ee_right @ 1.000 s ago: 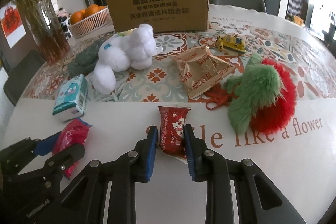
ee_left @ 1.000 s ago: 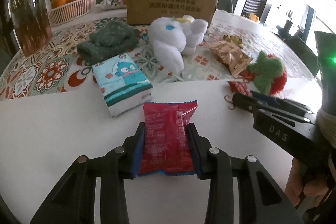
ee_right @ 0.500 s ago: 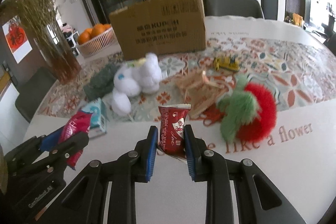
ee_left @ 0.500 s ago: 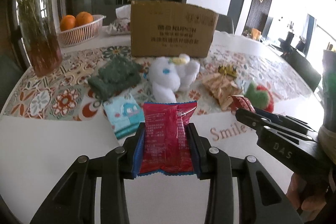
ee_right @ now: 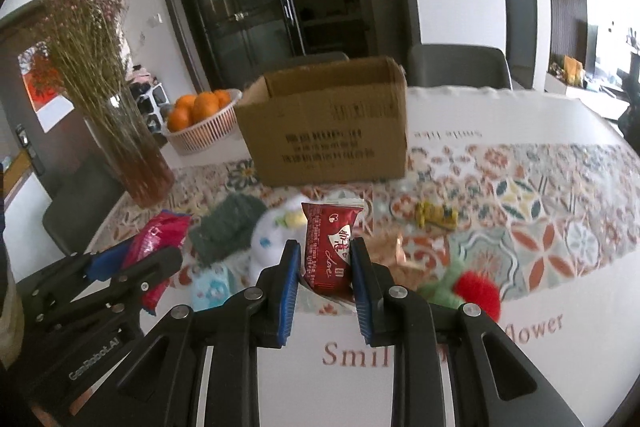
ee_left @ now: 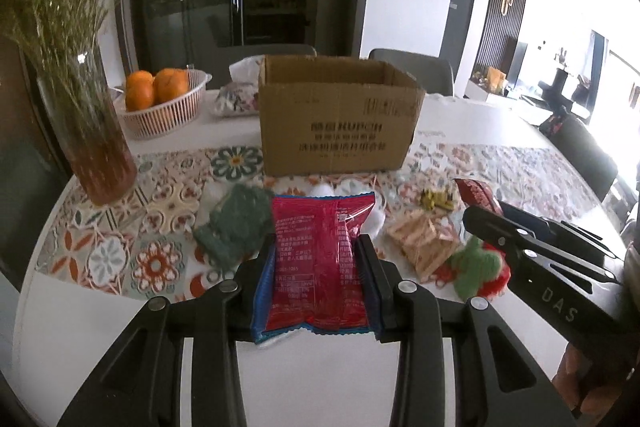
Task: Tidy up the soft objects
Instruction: 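Carry the red packet with left tool while right tool carries the snack bar to the box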
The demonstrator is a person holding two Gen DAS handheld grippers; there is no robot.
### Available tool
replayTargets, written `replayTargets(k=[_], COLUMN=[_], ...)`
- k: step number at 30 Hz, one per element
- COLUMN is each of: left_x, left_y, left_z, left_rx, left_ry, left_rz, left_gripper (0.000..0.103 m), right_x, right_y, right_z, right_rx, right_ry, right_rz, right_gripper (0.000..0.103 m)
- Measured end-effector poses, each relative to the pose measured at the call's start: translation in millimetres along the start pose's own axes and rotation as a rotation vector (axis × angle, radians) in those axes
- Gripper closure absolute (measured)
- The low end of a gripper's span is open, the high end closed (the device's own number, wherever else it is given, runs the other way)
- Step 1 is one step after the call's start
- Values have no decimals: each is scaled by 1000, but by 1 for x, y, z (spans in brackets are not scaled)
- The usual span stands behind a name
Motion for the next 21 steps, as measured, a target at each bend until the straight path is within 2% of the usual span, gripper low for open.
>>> replayTargets(k=[8,15,21], left_x=[9,9,-1], left_y=[-42,-81,-114], left_z=[-1,6,7], left_rx=[16,-21,-47], left_ry=[-3,17,21], left_rz=[20,22,14], left_gripper=[65,65,65], right_x=[14,24,20], right_y=[-44,-85,-118], right_z=[-6,-6,-4], right_rx=[33,46,38], right_ry=[-17,-7,-18], right_rz=[22,58,53], right_gripper=[76,76,76])
Point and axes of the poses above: each gripper's, at about its wrist camera, not at the fingertips, and x roughly against the way its jaws point, z to its right, y to its underside, the point moved 9 cm from there along -x, roughly the way its jaws point, and after that the axes turned 10 degrees about -z, right-handed, at the moved point
